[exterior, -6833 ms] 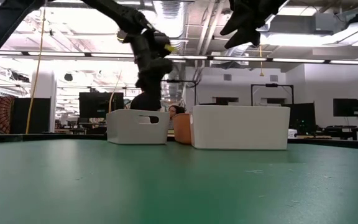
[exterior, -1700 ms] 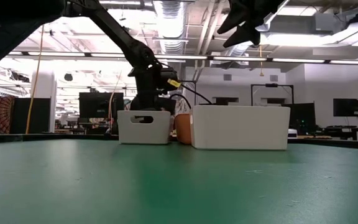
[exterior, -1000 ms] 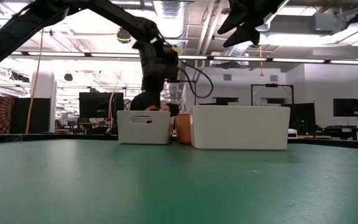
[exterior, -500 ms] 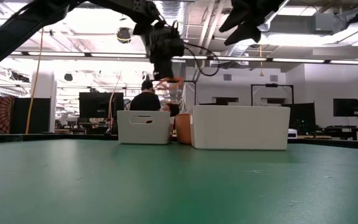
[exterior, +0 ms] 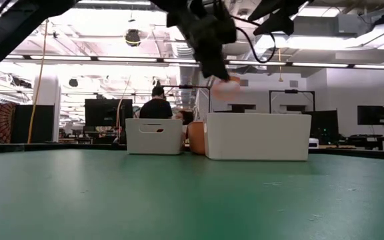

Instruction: Sort rubber bands into baskets

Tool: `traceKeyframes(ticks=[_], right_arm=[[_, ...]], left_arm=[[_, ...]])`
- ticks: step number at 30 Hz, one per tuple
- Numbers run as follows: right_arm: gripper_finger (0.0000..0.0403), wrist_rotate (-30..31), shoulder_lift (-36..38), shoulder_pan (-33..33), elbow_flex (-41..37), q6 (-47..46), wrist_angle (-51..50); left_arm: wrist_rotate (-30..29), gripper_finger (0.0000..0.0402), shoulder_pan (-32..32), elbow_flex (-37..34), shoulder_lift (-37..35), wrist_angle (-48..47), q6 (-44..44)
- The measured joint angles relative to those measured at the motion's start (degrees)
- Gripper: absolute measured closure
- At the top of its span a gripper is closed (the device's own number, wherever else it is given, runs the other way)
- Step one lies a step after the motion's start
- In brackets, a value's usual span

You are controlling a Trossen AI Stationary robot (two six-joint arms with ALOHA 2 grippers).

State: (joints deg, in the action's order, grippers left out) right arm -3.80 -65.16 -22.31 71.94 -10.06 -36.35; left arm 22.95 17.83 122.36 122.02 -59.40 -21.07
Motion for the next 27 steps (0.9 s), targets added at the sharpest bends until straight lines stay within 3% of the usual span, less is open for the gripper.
traceKeyframes(ticks=[3, 8, 12, 15, 18, 22, 27], right_arm=[[0.0133, 0.03, 0.24, 0.13, 0.00, -0.11, -0.08], [0.0133, 0.03, 0.26, 1.46, 0.00, -0.88, -0.18], [0.0133, 0.08, 0.26, 2.30, 0.00, -0.88, -0.03], [0.0133, 0.86, 0.26, 2.82, 0.00, -0.93, -0.45], [0.0133, 0.88, 0.26, 2.78, 0.00, -1.04, -0.95], [0.0133, 0.88, 0.26, 2.78, 0.00, -1.04, -1.71], [0.0133, 3.00, 0.26, 2.78, 0.00, -1.50, -2.74]], left_arm=[[-6.08, 0.0391, -2.36, -4.51, -0.02, 9.69, 4.29], [-6.89, 0.0324, -2.48, -8.99, 0.00, 14.14, 8.24], [-5.32, 0.0254, -1.57, -10.23, 0.20, 11.64, 8.61], [-9.86, 0.0220, -0.54, -8.52, -0.27, 5.53, 6.81], [-14.39, 0.0212, 2.15, -8.06, -1.76, -0.21, 5.46], [-13.55, 0.0223, 7.04, -8.86, -3.18, -4.75, 4.45], [-12.73, 0.0245, 13.84, -14.52, -6.15, -2.75, 5.85]])
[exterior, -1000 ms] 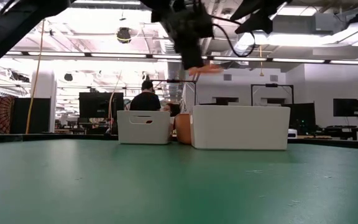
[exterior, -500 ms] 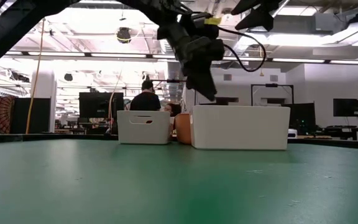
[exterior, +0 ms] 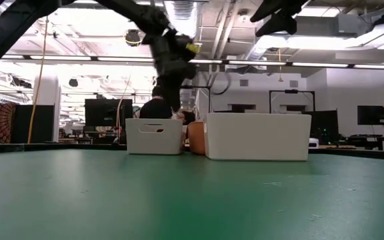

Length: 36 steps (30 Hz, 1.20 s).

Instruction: Sort rubber bands into baskets

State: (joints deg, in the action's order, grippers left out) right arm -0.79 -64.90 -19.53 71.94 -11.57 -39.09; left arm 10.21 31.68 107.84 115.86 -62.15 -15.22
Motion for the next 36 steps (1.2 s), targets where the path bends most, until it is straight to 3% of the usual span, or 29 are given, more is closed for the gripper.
traceKeyframes(ticks=[4, 12, 23, 36], right_arm=[[0.0133, 0.98, 0.00, 0.00, 0.00, -0.01, 0.47], [0.0133, 2.51, -0.02, 0.00, 0.00, -0.11, 1.18], [0.0133, 3.98, -0.02, -0.11, 0.00, -2.01, 1.42], [0.0133, 4.02, -0.02, -0.11, 0.00, -3.12, 1.42]], left_arm=[[-0.24, 0.0259, 4.40, -5.02, -0.49, 3.02, -1.31], [1.22, 0.0262, 8.20, -16.74, -0.42, 21.44, -6.51], [0.43, 0.0262, 7.87, -23.03, -0.40, 31.01, -24.27], [1.46, 0.0262, 7.69, -29.09, -0.40, 40.79, -28.71]])
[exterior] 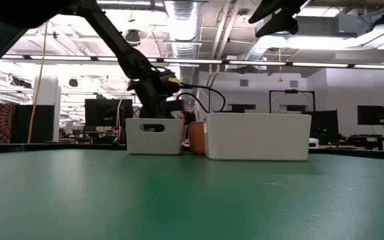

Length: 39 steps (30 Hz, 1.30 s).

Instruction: Sort rubber bands into baskets

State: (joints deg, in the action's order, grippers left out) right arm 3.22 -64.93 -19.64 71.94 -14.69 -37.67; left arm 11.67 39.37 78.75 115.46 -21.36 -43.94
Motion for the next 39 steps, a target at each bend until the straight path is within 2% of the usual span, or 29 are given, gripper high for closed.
traceKeyframes(ticks=[5, 9, 11, 16, 23, 31, 39], right_arm=[[0.0133, 0.01, 0.00, 0.00, 0.00, -0.17, 0.00], [0.0133, 0.00, 0.00, 0.00, 0.00, -0.34, 0.00], [0.0133, 0.00, 0.00, 0.00, 0.00, -0.40, 0.00], [0.0133, -0.02, 0.00, 0.02, 0.00, -0.53, 0.00], [0.0133, -0.02, 0.00, 0.13, 0.00, -0.75, -0.02], [0.0133, -0.06, 0.00, 0.13, 0.00, -0.51, -0.04], [0.0133, -0.08, -0.01, 0.13, 0.00, 0.20, -0.04]], left_arm=[[0.19, 0.0263, -0.09, -1.47, 0.02, 6.32, 3.84], [1.88, 0.0279, -0.12, -1.47, 0.02, 7.43, 6.32], [2.41, 0.0300, -0.15, -1.47, 0.02, 7.62, 6.58], [3.74, 0.0389, -0.15, -1.47, 0.02, 7.66, 9.95], [4.12, 0.0401, -0.12, -1.45, -0.36, 5.96, 12.39], [4.36, 0.0401, -0.02, -1.45, -5.12, 2.23, 13.83], [11.01, 0.0401, -0.33, -1.41, -10.71, 0.08, 19.23]])
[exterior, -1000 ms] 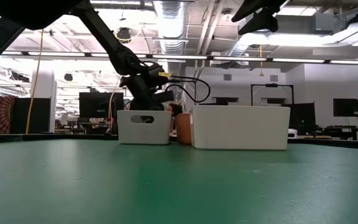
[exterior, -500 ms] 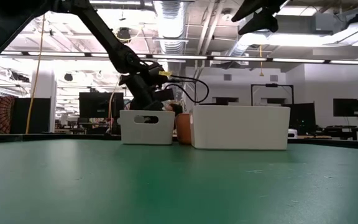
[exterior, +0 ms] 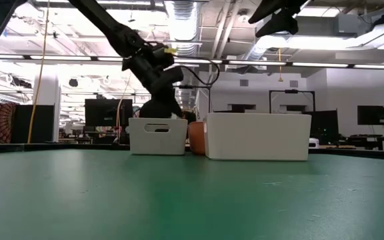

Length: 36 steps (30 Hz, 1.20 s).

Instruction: Sort rubber bands into baskets

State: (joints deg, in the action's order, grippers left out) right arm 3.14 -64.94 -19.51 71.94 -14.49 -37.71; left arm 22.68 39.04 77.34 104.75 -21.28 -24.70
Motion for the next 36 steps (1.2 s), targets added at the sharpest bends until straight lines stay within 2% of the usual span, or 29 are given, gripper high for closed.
traceKeyframes(ticks=[4, 5, 9, 11, 15, 21, 25, 29, 36], right_arm=[[0.0133, -0.01, 0.01, 0.00, 0.00, 1.39, 0.00], [0.0133, -0.02, 0.00, 0.00, 0.00, 1.46, 0.00], [0.0133, -0.15, 0.00, 0.00, 0.00, 2.36, 0.00], [0.0133, -0.16, 0.01, 0.00, 0.00, 2.37, 0.00], [0.0133, -0.21, -0.01, 0.00, 0.00, 2.53, 0.00], [0.0133, -1.00, -0.01, 0.00, 0.00, 2.05, 0.00], [0.0133, -1.28, -0.01, 0.00, 0.00, 1.00, 0.00], [0.0133, -1.29, -0.01, 0.02, 0.00, 0.77, -0.02], [0.0133, -1.27, -0.01, 0.02, 0.00, 0.80, -0.02]], left_arm=[[1.20, 0.0402, -0.76, 0.05, -1.06, 0.06, 2.09], [-0.16, 0.0402, -1.02, 0.09, -1.07, -0.92, 2.44], [-11.64, 0.0400, -1.83, 0.09, 0.26, -6.27, 5.36], [-12.55, 0.0390, -1.80, 0.07, 1.77, -7.71, 6.80], [-12.72, 0.0345, -1.85, 0.07, 5.10, -7.64, 7.28], [-15.59, 0.0259, -1.85, 0.07, 7.95, -3.40, 2.24], [-17.67, 0.0229, -1.85, 0.06, 7.92, -0.74, -0.68], [-17.85, 0.0228, -1.85, 0.04, 7.92, -1.28, -2.28], [-20.47, 0.0252, -2.88, 0.04, 6.10, -1.51, -4.76]])
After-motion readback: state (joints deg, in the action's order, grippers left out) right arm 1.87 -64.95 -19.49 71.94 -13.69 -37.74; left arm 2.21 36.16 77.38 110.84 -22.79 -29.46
